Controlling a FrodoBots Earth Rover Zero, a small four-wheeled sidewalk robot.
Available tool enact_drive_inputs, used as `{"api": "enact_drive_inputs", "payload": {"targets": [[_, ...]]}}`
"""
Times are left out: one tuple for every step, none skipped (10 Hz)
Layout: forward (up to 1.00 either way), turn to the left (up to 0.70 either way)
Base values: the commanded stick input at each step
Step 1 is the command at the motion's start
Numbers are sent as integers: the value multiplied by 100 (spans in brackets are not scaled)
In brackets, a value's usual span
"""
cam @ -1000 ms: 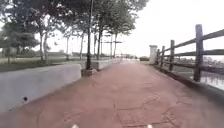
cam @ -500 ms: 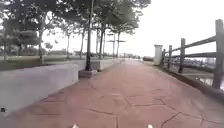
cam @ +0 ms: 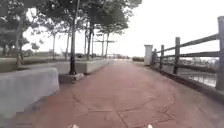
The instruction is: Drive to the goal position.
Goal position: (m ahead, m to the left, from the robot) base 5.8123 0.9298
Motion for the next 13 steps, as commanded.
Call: {"api": "enact_drive_inputs", "payload": {"targets": [[100,0],[100,0],[100,0],[100,0],[100,0],[100,0],[100,0],[100,0],[100,0],[100,0],[100,0],[100,0],[100,0]]}}
